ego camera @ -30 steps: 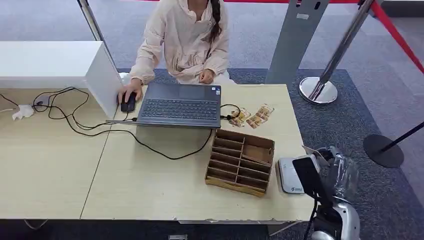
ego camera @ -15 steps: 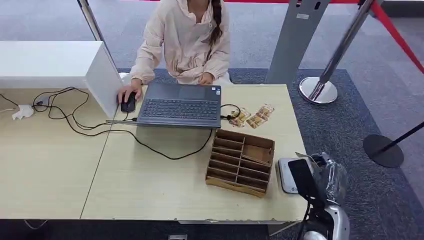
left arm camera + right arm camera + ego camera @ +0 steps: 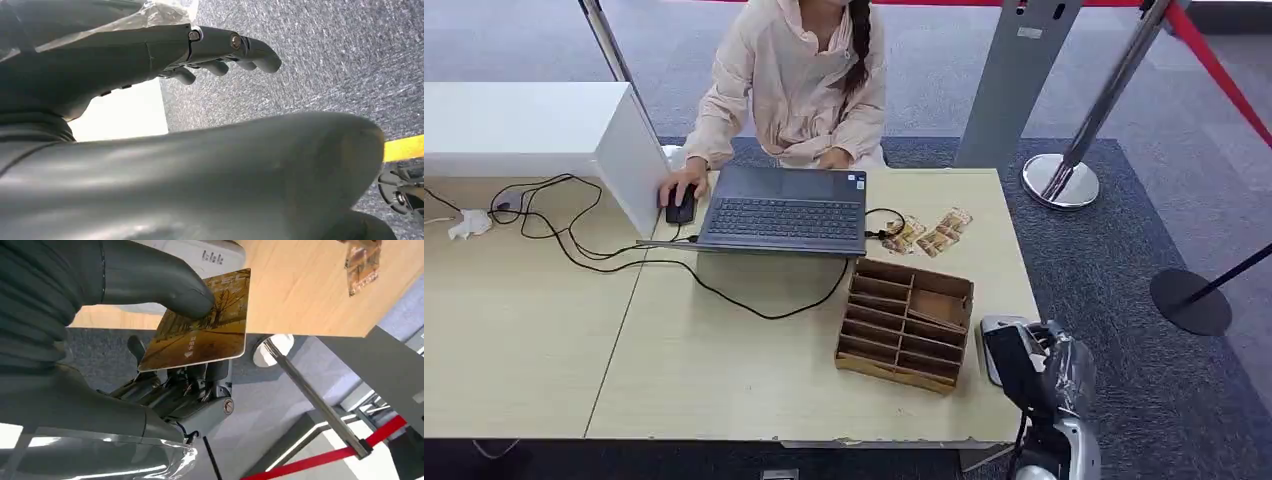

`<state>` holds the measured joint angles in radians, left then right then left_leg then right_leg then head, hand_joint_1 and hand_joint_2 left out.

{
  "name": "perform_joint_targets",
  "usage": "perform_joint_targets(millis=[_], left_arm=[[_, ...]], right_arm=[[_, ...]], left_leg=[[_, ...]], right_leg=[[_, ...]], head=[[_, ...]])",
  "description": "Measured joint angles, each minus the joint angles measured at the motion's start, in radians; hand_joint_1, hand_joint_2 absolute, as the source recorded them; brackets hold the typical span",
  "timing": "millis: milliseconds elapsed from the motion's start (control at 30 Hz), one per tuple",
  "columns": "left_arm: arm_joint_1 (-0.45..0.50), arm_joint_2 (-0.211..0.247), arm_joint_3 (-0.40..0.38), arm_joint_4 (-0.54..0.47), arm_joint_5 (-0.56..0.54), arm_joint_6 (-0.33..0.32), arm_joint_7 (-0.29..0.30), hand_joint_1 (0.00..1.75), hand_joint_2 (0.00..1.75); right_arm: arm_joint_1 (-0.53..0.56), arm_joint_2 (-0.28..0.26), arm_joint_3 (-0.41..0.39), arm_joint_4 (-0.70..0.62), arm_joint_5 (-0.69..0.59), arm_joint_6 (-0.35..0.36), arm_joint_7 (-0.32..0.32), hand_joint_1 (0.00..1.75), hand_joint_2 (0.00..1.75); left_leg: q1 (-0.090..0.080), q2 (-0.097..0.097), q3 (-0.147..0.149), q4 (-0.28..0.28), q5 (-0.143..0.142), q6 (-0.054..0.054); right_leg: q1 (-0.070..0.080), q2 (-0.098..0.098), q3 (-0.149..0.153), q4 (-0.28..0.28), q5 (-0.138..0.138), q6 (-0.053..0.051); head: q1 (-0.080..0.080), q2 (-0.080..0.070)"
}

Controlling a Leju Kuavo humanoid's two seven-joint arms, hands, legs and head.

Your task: Pass the card to the sensor for recognition and then transmit it.

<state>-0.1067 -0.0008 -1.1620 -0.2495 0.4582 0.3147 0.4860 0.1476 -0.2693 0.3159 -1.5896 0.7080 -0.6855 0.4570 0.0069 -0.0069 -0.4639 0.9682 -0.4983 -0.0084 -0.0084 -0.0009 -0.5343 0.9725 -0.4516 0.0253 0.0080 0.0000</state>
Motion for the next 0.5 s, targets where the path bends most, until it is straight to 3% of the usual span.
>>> perform_joint_targets(millis=[333, 500], left_arm=[[0.000, -0.002, 0.000, 0.000, 0.006, 0.000, 0.004, 0.00, 0.00], [0.000, -0.002, 0.000, 0.000, 0.006, 0.000, 0.004, 0.00, 0.00]], right_arm=[[0.007, 0.024, 0.000, 0.060, -0.010, 0.000, -0.018, 1.33, 1.75], [0.010, 0.028, -0.007, 0.069, 0.001, 0.000, -0.018, 1.40, 1.75]], left_leg=[[0.000, 0.000, 0.000, 0.000, 0.000, 0.000], [0.000, 0.000, 0.000, 0.000, 0.000, 0.000]], right_leg=[[0.000, 0.000, 0.000, 0.000, 0.000, 0.000], [0.000, 0.000, 0.000, 0.000, 0.000, 0.000]], head=[[0.000, 0.000], [0.000, 0.000]])
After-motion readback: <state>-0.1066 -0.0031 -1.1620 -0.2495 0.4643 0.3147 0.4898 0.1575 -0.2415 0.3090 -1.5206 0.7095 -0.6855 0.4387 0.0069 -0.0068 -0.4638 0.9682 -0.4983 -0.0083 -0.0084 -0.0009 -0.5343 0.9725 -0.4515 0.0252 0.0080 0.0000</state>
